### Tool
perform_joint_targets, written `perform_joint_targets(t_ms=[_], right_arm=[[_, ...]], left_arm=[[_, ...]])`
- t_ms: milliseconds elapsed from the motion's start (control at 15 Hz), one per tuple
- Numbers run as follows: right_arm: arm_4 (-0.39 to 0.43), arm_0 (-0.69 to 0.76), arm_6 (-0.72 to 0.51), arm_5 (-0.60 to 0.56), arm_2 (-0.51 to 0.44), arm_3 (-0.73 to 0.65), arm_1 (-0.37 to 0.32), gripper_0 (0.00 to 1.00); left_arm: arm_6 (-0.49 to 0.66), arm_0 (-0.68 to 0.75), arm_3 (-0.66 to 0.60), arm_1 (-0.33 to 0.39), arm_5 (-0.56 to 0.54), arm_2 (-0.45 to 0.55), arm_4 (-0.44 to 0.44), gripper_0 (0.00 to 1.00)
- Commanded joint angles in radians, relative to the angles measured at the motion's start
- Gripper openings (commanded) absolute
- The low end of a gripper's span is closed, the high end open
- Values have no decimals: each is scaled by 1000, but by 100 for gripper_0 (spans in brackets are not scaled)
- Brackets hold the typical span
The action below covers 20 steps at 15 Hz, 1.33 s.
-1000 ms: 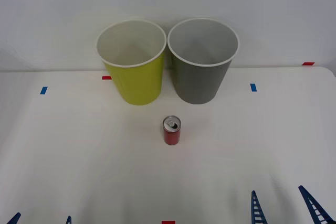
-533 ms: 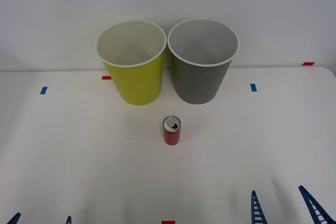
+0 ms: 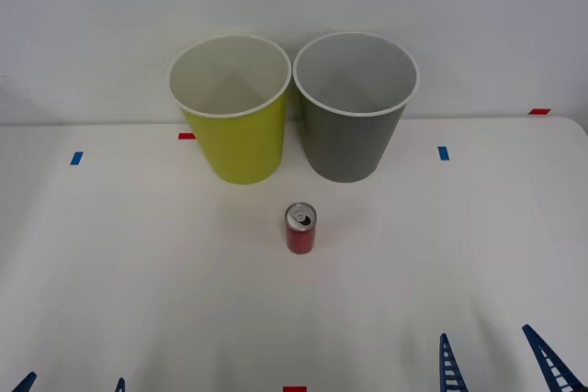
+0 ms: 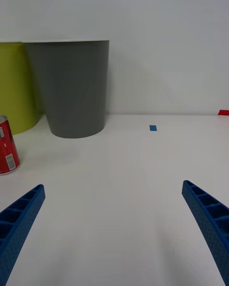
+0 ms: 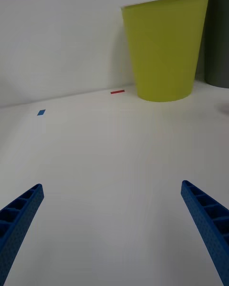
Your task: Put cans in the gray bin and PET bottles in the light green bin.
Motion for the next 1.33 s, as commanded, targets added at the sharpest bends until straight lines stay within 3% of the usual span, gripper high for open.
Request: perform_joint_targets(t_ms=[67,667,800,933,1067,1333], right_arm=[[0,0,0,0,0,0,0,100],[0,0,0,0,0,0,0,100],[0,0,0,0,0,0,0,100],[0,0,0,0,0,0,0,100],[0,0,0,0,0,0,0,100],[0,0,0,0,0,0,0,100]], left_arm=[[0,0,0,0,0,0,0,100],[0,0,0,0,0,0,0,100],[2,-38,51,6,-14,-9,-5,100],[11,-75,66,63,-67,-38,3,100],[21,-133,80,147,-69,-63,12,100],[28,-275,107,239,-46,-87,24,100]])
